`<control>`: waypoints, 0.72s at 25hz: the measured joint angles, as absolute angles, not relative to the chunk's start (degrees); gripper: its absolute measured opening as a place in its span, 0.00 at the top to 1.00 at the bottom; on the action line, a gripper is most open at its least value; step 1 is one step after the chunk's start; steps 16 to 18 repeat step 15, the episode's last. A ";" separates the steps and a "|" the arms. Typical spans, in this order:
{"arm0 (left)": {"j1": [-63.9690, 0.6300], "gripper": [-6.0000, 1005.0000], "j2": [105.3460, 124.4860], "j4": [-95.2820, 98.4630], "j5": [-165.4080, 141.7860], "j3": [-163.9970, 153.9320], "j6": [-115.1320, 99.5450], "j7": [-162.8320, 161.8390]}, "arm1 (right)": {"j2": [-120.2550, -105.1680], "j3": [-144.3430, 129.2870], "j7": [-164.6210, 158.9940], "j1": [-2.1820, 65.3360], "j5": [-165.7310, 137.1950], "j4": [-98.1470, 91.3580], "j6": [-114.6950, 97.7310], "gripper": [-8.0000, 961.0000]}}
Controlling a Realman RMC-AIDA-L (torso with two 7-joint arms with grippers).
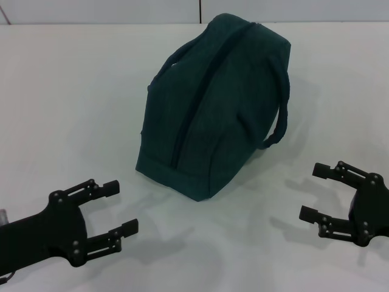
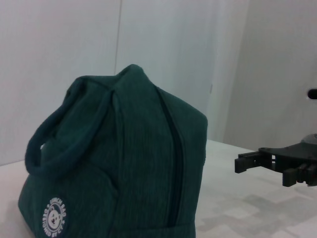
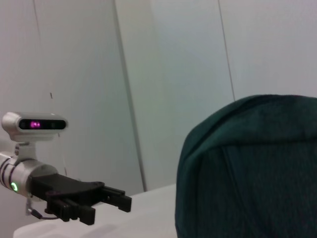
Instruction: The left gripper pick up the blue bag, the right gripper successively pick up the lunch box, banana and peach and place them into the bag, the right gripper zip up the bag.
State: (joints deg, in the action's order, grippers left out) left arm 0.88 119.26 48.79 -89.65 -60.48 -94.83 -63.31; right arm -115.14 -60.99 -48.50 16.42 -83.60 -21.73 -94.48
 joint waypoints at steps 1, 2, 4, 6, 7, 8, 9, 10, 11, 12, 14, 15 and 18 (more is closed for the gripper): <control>0.81 0.23 119.18 48.28 -89.70 -60.08 -94.98 -62.88 | -115.16 -61.00 -48.45 16.42 -83.61 -21.70 -94.24 0.11; 0.80 0.23 119.13 47.87 -89.82 -59.79 -95.15 -62.52 | -115.16 -61.00 -48.45 16.42 -83.61 -21.70 -94.24 0.11; 0.78 0.23 119.09 47.61 -89.94 -59.50 -95.36 -62.28 | -115.20 -61.00 -48.38 16.57 -83.60 -21.66 -93.78 0.11; 0.73 0.23 119.08 47.47 -90.03 -59.30 -95.77 -62.20 | -115.21 -61.00 -48.37 16.78 -83.58 -21.59 -93.61 0.11; 0.71 0.23 119.08 47.46 -90.04 -59.29 -95.83 -62.19 | -115.21 -61.02 -48.36 16.90 -83.59 -21.53 -93.51 0.11; 0.69 0.23 119.08 47.46 -90.04 -59.29 -95.93 -62.18 | -115.22 -61.04 -48.36 16.96 -83.59 -21.49 -93.47 0.11; 0.67 0.23 119.08 47.45 -90.03 -59.28 -95.98 -62.17 | -115.22 -61.06 -48.36 17.02 -83.60 -21.46 -93.45 0.11; 0.65 0.23 119.08 47.44 -90.01 -59.27 -96.00 -62.15 | -115.22 -61.08 -48.35 17.01 -83.60 -21.39 -93.43 0.11; 0.59 0.23 119.08 47.44 -90.00 -59.22 -96.01 -62.15 | -115.22 -61.08 -48.34 17.02 -83.60 -21.28 -93.43 0.11; 0.48 0.23 119.09 47.41 -90.01 -59.12 -96.03 -62.14 | -115.22 -61.08 -48.34 17.01 -83.61 -21.19 -93.42 0.11; 0.18 0.23 119.09 47.33 -90.13 -58.68 -96.07 -62.23 | -115.23 -61.08 -48.34 17.02 -83.61 -21.03 -93.42 0.11; 0.06 0.23 119.09 47.27 -90.25 -58.46 -96.09 -62.30 | -115.22 -61.08 -48.34 17.04 -83.62 -21.00 -93.42 0.11; 0.06 0.23 119.09 47.27 -90.25 -58.46 -96.09 -62.30 | -115.22 -61.08 -48.34 17.04 -83.62 -21.00 -93.42 0.11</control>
